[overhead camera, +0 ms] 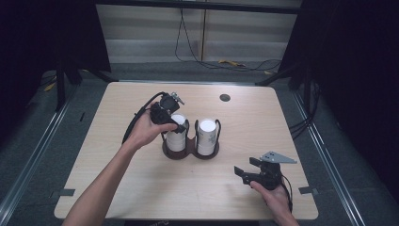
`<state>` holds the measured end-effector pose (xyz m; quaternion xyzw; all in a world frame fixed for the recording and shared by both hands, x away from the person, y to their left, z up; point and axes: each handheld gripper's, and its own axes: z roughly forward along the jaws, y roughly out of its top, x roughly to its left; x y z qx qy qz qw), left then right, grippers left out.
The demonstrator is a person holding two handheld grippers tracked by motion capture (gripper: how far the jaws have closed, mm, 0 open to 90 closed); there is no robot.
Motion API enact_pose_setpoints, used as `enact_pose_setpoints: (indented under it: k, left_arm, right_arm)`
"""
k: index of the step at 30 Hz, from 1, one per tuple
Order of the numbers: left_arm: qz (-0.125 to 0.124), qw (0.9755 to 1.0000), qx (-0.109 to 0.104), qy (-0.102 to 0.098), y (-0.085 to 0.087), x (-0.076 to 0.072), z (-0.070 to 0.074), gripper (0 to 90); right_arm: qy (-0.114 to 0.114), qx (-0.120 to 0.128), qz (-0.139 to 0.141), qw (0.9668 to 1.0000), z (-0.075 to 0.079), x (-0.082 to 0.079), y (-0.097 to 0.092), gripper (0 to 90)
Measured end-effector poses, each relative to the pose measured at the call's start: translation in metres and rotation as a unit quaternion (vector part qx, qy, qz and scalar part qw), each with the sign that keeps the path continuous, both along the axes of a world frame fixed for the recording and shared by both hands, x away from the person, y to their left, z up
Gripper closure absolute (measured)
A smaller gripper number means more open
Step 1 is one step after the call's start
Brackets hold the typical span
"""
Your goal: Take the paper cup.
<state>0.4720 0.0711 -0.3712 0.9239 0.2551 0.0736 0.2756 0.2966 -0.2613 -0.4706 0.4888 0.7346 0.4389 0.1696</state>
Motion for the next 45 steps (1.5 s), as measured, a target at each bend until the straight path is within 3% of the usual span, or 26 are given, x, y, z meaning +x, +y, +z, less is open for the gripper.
enact_pose_setpoints:
  k: [11,35,45]
  left_arm:
    - [0.003,0.9998,0.016,-0.011,-0.0026,-0.0022,-0.0031,31.1]
    - [0.000,0.9998,0.011,-0.015,-0.0036,-0.0022,-0.0003,33.8]
    - [0.004,0.9999,-0.002,-0.016,-0.0016,-0.0040,0.0045,34.7]
  right_arm:
    - [0.000,0.001,0.001,1.0000,0.0001,0.0000,-0.0001,21.5]
    - [0.001,0.001,0.002,1.0000,0.0000,-0.0002,0.0005,21.6]
    - [0.001,0.001,0.003,1.0000,-0.0001,-0.0001,0.0006,21.6]
